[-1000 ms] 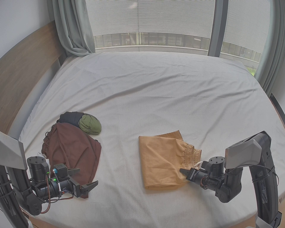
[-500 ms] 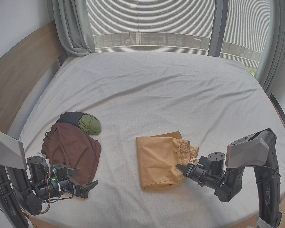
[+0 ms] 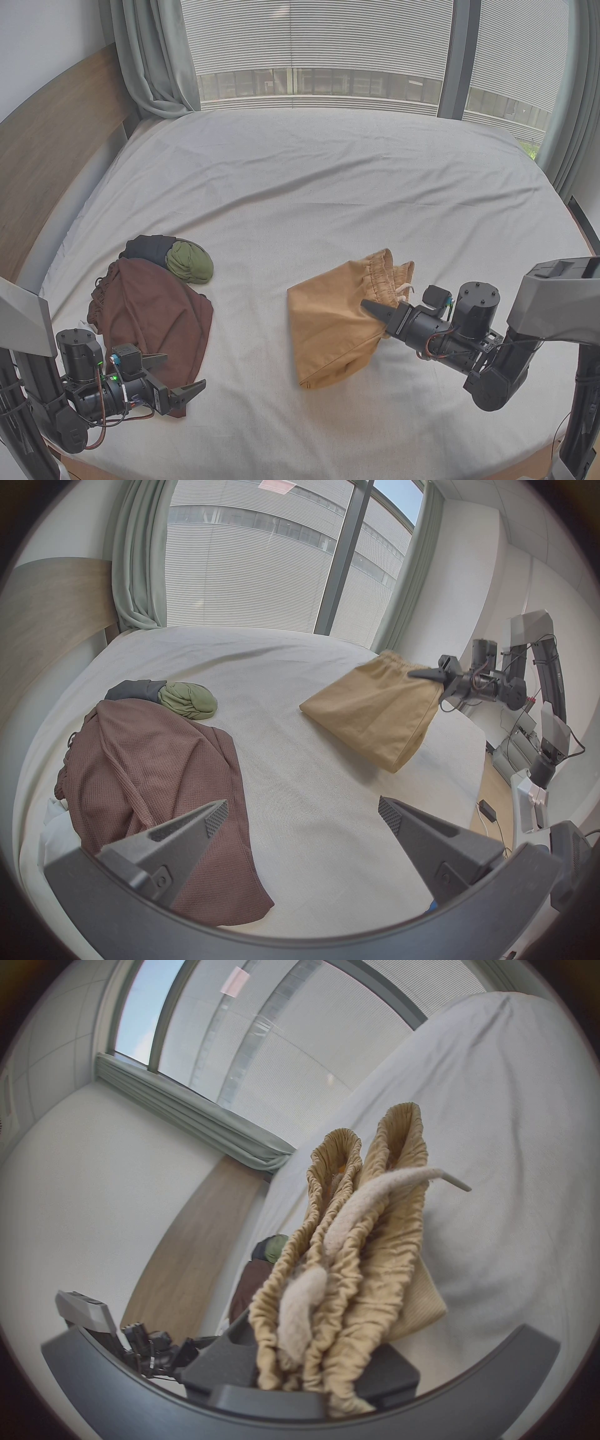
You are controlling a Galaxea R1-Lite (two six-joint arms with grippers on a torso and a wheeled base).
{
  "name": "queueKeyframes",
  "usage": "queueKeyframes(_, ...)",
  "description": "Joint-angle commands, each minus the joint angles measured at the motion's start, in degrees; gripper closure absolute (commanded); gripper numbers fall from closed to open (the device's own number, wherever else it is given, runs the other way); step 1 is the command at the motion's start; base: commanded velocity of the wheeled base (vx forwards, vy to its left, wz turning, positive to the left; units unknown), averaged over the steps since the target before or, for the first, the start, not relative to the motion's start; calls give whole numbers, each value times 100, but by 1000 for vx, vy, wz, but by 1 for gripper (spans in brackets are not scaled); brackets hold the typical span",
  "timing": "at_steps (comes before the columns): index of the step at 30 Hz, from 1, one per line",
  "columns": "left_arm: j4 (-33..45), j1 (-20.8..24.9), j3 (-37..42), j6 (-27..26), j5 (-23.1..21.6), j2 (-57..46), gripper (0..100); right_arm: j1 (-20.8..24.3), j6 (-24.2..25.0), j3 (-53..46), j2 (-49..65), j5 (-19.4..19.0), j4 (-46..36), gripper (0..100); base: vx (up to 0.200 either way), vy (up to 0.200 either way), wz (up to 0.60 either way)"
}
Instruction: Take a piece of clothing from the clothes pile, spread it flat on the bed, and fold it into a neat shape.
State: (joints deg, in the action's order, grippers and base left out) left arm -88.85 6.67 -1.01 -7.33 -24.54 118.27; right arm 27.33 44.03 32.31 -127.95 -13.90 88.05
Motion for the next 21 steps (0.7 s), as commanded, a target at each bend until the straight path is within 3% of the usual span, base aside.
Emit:
queueKeyframes(1, -1, 1, 92, 3, 2, 20, 0, 44, -9, 224, 535, -96, -60, 100, 0, 0, 0)
queueKeyframes(21, -1, 1, 92, 3, 2, 20, 0, -35, -17, 2702, 596, -87, -2161, 100, 0, 0, 0)
